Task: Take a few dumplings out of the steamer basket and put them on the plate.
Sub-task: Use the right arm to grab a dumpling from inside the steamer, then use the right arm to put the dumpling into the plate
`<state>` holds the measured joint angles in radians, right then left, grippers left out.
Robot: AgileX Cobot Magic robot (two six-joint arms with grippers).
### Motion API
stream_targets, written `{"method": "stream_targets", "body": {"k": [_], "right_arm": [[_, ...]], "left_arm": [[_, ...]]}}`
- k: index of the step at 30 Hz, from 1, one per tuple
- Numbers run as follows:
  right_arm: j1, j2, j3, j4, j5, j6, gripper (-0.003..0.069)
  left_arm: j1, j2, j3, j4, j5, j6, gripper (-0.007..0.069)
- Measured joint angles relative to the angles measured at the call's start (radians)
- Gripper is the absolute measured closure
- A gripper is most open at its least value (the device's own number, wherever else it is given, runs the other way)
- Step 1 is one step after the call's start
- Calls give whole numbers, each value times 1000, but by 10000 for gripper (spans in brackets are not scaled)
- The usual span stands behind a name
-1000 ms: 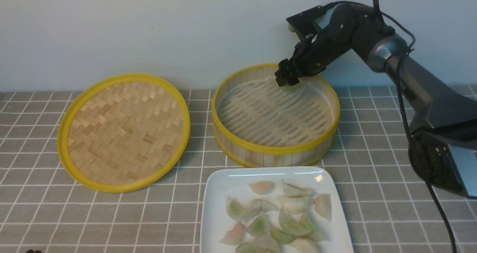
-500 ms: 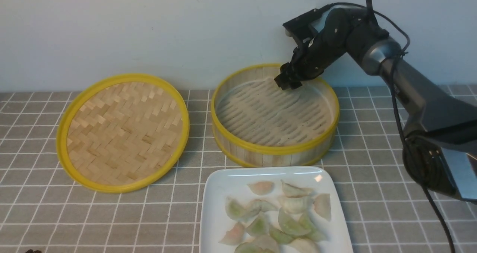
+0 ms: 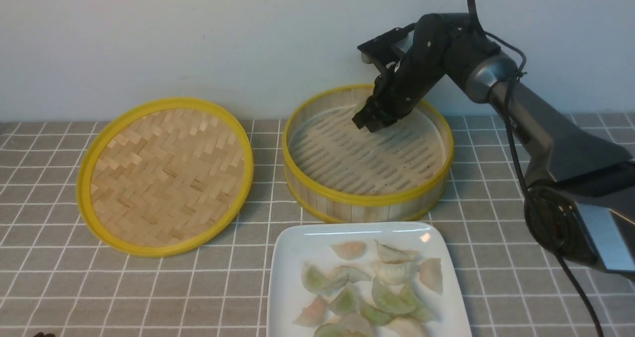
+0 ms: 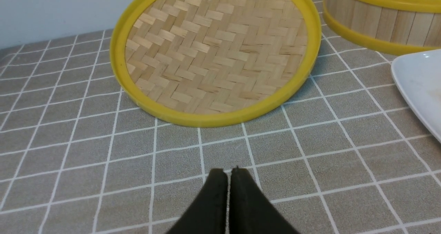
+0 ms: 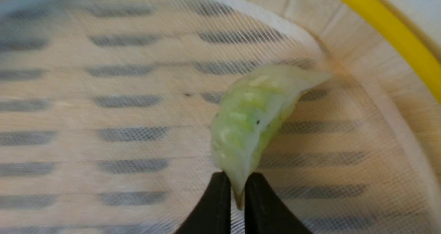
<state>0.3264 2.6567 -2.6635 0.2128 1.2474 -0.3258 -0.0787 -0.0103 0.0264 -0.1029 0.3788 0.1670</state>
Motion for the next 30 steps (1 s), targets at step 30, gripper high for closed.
{"method": "stream_targets", "body": {"k": [30], "right_arm": [[113, -698, 851, 12, 0, 69, 636]], "left_arm": [[0, 0, 0, 0, 0, 0, 629]]}}
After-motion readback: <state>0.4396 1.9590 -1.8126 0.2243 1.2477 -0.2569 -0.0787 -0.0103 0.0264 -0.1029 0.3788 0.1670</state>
